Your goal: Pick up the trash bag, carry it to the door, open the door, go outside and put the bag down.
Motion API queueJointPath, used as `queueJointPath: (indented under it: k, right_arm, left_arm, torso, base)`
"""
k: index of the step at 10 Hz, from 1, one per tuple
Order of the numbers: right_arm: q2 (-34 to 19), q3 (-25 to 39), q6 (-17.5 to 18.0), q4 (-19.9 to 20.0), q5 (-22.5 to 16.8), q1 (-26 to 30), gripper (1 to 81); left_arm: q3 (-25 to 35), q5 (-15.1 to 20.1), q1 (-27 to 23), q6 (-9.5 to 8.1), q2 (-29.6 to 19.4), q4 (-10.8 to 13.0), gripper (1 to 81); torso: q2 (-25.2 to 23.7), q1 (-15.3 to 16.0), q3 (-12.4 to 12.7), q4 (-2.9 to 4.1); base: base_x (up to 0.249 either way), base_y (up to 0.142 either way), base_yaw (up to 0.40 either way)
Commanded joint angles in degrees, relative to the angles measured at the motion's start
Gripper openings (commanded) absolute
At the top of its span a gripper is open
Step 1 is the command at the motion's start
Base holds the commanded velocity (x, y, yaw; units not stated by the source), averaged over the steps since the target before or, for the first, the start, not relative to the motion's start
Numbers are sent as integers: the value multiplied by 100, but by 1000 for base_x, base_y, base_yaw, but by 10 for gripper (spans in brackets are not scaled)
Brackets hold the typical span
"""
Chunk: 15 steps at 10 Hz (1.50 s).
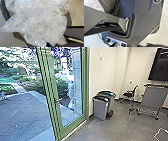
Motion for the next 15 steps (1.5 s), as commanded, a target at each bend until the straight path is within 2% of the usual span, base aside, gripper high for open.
queueJointPath:
  k: [1,15]
  right_arm:
    - [47,15,3,-39,-313,232,811]
    - [47,15,3,-39,-330,250,811]
  left_arm:
    - [20,368,-270,29,39,-21,10]
    - [11,368,-261,29,12,-30,10]
  torso:
    - [0,0,0,0]
    - [0,0,0,0]
  base:
    - [158,0,0]
    - [164,0,0]
